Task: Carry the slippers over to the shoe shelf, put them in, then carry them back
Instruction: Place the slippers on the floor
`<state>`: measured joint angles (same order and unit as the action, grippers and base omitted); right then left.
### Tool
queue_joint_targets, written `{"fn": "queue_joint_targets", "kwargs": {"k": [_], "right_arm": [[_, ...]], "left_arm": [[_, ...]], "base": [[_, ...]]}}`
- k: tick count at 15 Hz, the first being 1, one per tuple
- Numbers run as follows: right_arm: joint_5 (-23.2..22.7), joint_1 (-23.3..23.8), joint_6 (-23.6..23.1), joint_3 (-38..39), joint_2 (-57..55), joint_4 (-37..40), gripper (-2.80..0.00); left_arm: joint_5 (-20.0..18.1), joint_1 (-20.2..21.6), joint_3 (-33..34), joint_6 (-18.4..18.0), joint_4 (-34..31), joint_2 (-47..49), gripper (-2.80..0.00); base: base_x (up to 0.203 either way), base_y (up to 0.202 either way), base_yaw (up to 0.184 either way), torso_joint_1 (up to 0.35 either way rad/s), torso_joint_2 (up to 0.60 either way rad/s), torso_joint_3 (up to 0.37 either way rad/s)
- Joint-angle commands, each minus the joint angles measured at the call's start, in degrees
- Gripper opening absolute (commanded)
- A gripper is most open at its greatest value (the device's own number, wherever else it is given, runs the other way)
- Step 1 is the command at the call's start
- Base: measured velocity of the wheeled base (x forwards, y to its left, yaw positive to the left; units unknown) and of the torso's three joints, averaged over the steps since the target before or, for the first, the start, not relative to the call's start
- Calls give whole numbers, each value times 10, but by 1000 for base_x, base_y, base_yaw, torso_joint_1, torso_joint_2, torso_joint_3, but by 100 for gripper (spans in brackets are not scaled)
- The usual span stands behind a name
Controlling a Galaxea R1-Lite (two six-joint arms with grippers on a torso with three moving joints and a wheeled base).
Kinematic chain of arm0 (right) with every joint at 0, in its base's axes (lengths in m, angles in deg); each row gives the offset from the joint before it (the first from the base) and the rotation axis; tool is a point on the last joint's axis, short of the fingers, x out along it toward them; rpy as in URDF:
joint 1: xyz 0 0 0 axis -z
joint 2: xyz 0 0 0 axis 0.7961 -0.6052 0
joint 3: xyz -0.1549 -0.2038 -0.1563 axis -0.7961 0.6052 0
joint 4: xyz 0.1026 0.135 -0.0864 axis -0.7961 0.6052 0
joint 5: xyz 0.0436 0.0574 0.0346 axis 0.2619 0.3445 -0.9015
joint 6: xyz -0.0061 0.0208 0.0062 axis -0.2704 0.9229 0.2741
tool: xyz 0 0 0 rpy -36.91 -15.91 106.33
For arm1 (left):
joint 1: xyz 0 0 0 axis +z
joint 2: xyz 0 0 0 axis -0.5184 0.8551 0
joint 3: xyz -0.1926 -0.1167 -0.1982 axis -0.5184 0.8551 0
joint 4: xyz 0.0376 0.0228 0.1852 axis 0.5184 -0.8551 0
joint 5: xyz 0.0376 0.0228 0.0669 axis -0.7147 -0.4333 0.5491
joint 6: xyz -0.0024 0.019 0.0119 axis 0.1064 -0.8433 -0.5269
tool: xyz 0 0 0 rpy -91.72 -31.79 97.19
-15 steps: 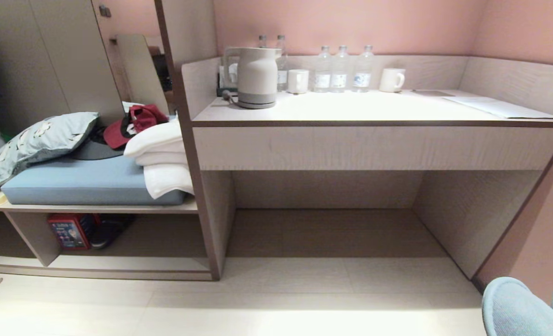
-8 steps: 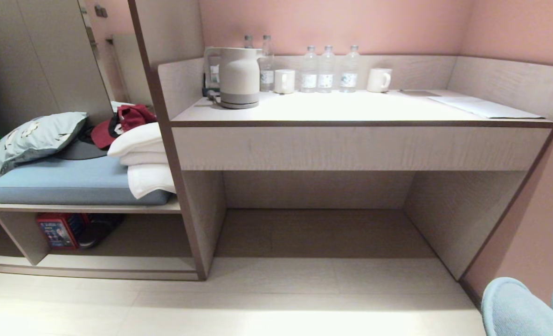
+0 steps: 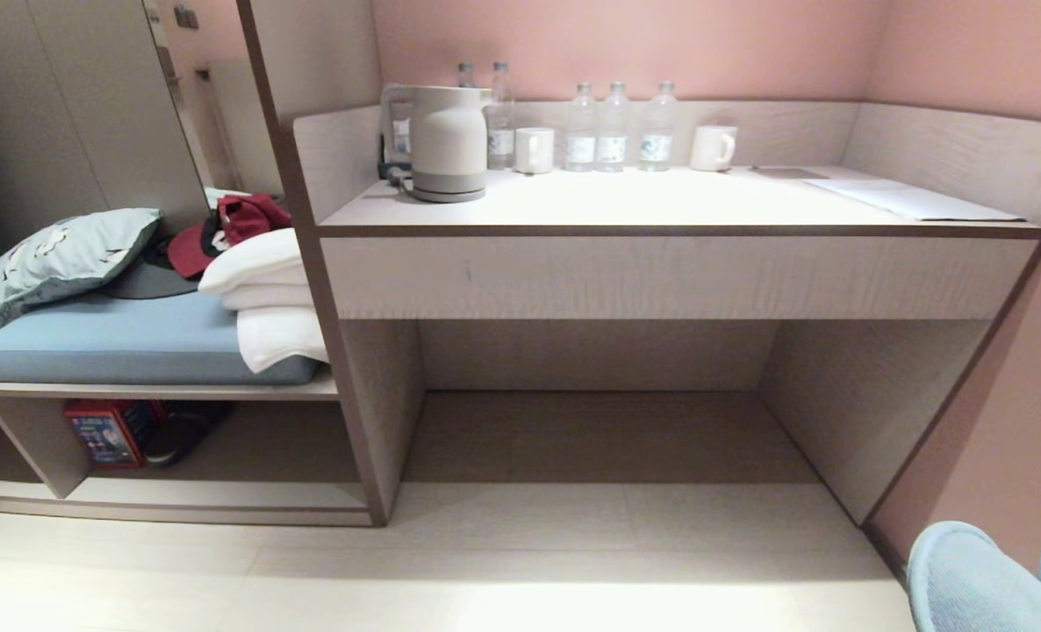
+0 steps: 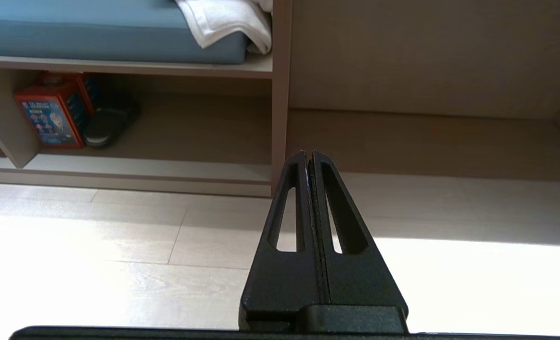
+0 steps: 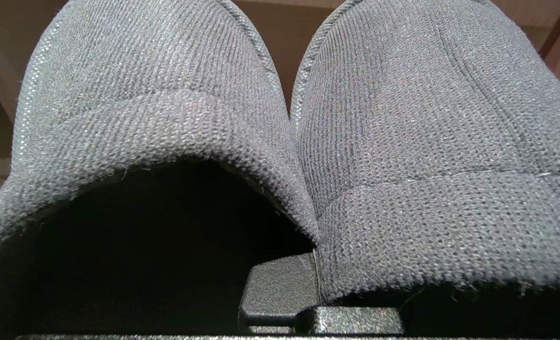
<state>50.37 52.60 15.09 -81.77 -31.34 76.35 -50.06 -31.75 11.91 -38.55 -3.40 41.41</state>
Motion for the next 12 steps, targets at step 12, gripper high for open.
{"fn": "queue_joint_targets", "kwargs": {"k": [12], "right_arm": [[0, 0, 0, 1, 1, 0, -280]], "left_arm": [[0, 0, 0, 0, 0, 0, -280]], "base": [[0, 0, 0, 2, 3, -194]]}}
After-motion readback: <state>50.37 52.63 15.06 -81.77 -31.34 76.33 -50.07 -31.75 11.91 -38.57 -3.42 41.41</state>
